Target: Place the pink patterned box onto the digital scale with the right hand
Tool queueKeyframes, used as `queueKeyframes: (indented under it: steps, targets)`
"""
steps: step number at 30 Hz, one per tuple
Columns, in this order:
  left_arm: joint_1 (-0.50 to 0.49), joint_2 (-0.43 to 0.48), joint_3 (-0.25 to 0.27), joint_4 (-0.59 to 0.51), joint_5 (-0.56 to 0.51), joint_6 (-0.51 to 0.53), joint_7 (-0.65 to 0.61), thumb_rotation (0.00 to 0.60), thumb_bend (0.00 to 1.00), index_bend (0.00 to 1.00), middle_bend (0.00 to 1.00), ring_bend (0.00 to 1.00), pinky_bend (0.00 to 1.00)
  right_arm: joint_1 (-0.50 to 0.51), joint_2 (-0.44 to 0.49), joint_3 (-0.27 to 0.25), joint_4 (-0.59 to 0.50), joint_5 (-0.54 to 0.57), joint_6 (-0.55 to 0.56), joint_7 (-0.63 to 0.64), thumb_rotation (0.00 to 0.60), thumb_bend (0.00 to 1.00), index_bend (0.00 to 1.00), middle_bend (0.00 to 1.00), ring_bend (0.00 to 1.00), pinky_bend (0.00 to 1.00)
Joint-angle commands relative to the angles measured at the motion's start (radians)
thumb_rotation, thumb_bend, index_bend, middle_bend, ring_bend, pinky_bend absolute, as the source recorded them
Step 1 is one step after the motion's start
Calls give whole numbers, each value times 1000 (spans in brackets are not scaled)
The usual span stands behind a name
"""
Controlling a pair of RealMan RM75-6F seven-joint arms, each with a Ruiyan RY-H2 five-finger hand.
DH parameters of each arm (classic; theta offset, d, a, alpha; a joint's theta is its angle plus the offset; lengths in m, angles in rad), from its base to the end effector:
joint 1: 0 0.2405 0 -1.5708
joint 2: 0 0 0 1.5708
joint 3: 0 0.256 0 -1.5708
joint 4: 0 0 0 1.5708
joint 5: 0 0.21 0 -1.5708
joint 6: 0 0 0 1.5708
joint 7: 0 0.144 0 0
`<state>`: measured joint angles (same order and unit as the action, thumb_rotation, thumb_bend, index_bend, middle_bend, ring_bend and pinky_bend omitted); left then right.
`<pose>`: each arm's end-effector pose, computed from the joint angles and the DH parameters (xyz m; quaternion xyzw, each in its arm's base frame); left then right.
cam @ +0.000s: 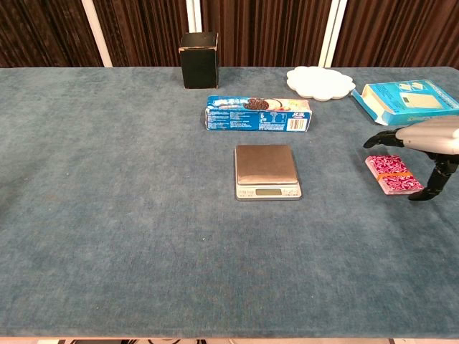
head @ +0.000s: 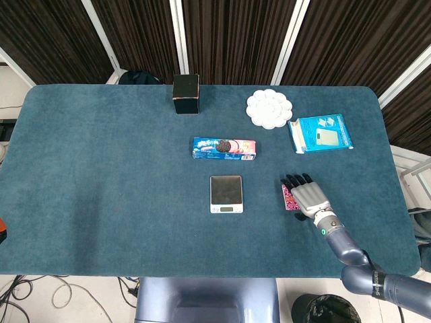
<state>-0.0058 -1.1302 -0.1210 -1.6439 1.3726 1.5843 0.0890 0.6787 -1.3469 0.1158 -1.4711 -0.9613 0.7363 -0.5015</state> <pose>-0.3239 0.1673 0.1825 -0.5135 -0.3756 -0.3740 0.6748 -0.2397 -0.3405 0.0256 0.7813 -0.3826 0.1847 0.4572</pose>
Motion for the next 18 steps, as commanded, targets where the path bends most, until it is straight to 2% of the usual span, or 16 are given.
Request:
queueKeyframes:
  steps: [1,5,14,18]
  targets:
    - [0,0,-1,0,-1,0,0,600,664,78,0,0,0,8,-17,-6,22,4,-1,7,600,323,0,60,0,0]
    - [0,1,-1,0,-2,-1,-1,600,664,78,0,0,0,15,-35,-12,50,12,-1,11,600,323,0,86,0,0]
    - [-1,1,-1,0,-3,-3,1,600,664,78,0,0,0,26,-52,-18,86,22,1,28,600,323,0,228,1,0]
    - [0,0,-1,-1,-4,-3,2,600,664,78,0,0,0,22,-57,-18,93,9,17,47,600,323,0,297,43,0]
